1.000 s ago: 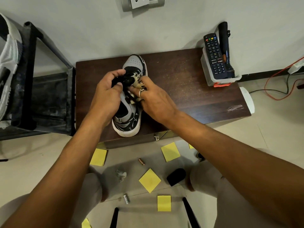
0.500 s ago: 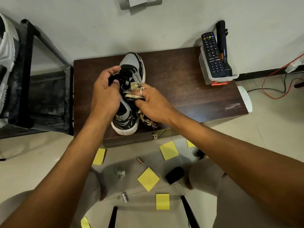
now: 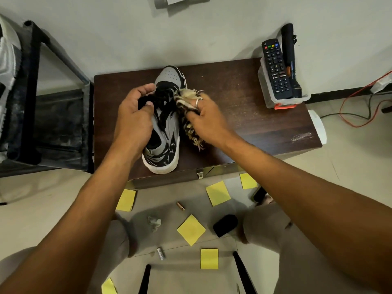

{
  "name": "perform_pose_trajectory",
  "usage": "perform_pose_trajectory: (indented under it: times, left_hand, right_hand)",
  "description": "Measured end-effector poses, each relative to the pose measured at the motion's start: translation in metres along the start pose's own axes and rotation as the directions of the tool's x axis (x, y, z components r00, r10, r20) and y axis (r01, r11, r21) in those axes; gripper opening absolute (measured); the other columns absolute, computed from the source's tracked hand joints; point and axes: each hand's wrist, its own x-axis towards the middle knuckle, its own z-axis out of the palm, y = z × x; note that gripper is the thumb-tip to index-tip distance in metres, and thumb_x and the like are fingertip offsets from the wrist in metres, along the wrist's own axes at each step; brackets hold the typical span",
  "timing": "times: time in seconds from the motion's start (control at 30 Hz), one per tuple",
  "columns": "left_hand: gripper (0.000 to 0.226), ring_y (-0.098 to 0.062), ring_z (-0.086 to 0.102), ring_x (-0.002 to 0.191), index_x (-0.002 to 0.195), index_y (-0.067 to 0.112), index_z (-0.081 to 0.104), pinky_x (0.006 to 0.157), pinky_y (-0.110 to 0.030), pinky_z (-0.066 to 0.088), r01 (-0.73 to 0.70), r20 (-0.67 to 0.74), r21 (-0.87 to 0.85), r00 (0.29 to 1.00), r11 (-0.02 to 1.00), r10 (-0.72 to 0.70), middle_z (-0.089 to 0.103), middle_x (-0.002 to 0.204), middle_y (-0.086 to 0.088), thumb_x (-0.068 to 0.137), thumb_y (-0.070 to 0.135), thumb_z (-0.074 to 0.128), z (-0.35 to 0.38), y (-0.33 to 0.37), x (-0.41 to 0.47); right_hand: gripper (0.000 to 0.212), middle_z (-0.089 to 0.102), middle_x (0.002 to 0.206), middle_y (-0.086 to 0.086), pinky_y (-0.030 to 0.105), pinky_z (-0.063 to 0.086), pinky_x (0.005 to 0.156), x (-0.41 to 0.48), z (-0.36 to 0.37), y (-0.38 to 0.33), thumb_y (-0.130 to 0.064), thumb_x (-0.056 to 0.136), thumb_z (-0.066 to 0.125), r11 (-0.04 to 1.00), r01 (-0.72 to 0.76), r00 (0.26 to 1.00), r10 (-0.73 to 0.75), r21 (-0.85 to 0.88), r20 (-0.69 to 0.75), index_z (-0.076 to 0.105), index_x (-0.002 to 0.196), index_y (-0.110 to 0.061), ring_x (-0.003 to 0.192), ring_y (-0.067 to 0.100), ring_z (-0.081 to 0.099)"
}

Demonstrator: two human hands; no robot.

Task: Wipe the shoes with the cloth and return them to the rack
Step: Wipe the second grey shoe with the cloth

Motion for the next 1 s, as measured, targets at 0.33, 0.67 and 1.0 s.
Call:
perform_pose_trajectory:
  times: [0.33, 0.67, 1.0]
  left_hand:
    - [0.039, 0.010, 0.065, 0.103, 0.126, 0.026, 0.063, 0.084, -0.012, 0.052, -0.041, -0.123, -0.028, 0.992, 0.999, 0.037, 0.066, 0.116, 0.017, 0.103, 0.000, 0.046, 0.005, 0.002, -0.004]
    - [0.041, 0.000, 0.066, 0.111, 0.121, 0.030, 0.065, 0.093, -0.020, 0.054, -0.035, -0.042, -0.019, 0.999, 0.999, 0.034, 0.069, 0.117, 0.015, 0.102, -0.001, 0.046, 0.001, -0.001, 0.000]
    - [0.039, 0.002, 0.067, 0.108, 0.124, 0.025, 0.064, 0.088, -0.016, 0.053, -0.053, -0.107, -0.063, 0.993, 0.997, 0.046, 0.067, 0.118, 0.013, 0.101, -0.003, 0.046, -0.002, -0.001, -0.001]
  right_hand:
    - [0.029, 0.067, 0.103, -0.004, 0.012, 0.050, 0.082, -0.050, 0.021, -0.013, -0.003, 0.093, 0.057, 0.967, -0.157, 0.974, 0.119, 0.201, 0.191, 0.079, 0.102, -0.021, 0.089, 0.003, 0.064]
    - [0.031, 0.062, 0.120, 0.000, 0.014, 0.050, 0.073, -0.022, 0.005, -0.020, -0.005, 0.097, 0.056, 0.992, -0.079, 0.997, 0.079, 0.103, 0.008, 0.072, 0.120, -0.019, 0.090, 0.009, 0.063]
    - [0.046, 0.058, 0.070, -0.010, 0.030, 0.044, 0.070, -0.032, 0.011, -0.020, -0.001, 0.087, 0.057, 0.977, -0.125, 0.960, 0.074, 0.173, 0.272, 0.061, 0.054, -0.032, 0.066, 0.012, 0.053]
